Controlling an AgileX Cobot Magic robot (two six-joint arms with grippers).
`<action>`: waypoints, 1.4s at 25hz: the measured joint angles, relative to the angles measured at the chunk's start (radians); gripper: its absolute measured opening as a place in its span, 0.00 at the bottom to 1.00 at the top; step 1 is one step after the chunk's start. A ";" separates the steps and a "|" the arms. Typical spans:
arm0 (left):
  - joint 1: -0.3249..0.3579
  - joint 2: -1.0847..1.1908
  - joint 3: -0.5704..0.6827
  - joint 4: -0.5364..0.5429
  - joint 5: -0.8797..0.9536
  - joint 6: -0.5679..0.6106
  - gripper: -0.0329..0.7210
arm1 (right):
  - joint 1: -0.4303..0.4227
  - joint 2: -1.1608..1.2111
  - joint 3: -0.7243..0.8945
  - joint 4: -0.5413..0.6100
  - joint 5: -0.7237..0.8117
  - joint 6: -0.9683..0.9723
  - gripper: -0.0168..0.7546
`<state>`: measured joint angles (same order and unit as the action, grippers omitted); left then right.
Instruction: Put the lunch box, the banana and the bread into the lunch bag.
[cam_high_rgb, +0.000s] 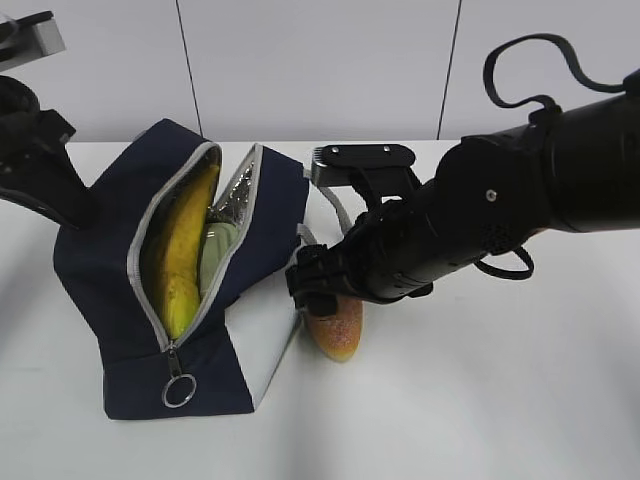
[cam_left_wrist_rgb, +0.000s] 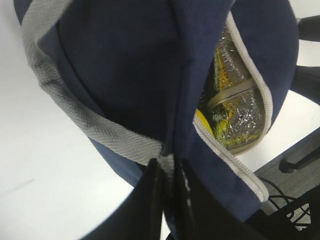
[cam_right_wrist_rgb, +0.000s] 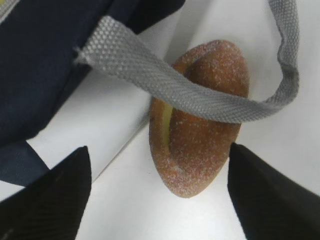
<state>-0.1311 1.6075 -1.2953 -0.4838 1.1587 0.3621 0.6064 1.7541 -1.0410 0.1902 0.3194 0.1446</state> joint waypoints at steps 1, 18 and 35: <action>0.000 0.000 0.000 0.000 0.000 0.000 0.07 | 0.000 0.002 0.000 -0.002 -0.013 0.002 0.86; 0.000 0.000 0.000 0.000 0.000 0.000 0.07 | 0.000 0.136 -0.093 -0.054 -0.031 0.016 0.87; 0.000 0.000 0.000 0.000 0.000 0.000 0.07 | 0.000 0.140 -0.216 -0.342 0.217 0.211 0.87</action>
<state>-0.1311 1.6075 -1.2953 -0.4838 1.1587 0.3621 0.6064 1.8939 -1.2567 -0.1514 0.5366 0.3552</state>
